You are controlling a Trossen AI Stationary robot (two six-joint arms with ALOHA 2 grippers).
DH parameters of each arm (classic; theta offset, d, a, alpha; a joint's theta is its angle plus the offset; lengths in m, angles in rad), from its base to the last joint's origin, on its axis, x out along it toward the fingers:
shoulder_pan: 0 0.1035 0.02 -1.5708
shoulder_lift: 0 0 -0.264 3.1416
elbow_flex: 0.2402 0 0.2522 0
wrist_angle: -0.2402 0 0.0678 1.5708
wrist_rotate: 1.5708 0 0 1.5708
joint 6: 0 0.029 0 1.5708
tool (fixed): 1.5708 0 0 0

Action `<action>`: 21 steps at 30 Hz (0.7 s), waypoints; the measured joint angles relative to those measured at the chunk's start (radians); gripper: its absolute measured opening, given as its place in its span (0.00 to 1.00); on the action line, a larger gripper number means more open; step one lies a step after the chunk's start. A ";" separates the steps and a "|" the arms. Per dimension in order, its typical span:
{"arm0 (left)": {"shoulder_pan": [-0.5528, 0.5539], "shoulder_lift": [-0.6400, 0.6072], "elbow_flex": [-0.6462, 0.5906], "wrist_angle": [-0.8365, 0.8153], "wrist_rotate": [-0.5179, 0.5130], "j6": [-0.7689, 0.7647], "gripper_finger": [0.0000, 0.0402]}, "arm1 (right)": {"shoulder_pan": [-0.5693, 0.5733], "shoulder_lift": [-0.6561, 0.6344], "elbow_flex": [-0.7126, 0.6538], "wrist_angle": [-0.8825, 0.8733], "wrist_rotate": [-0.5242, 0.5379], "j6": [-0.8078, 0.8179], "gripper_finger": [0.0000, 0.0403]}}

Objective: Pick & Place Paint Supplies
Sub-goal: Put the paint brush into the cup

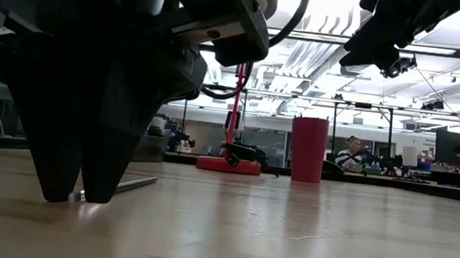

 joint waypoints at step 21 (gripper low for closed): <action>0.000 0.013 -0.004 0.002 0.011 0.000 0.17 | 0.000 0.000 0.000 0.000 0.005 -0.026 0.53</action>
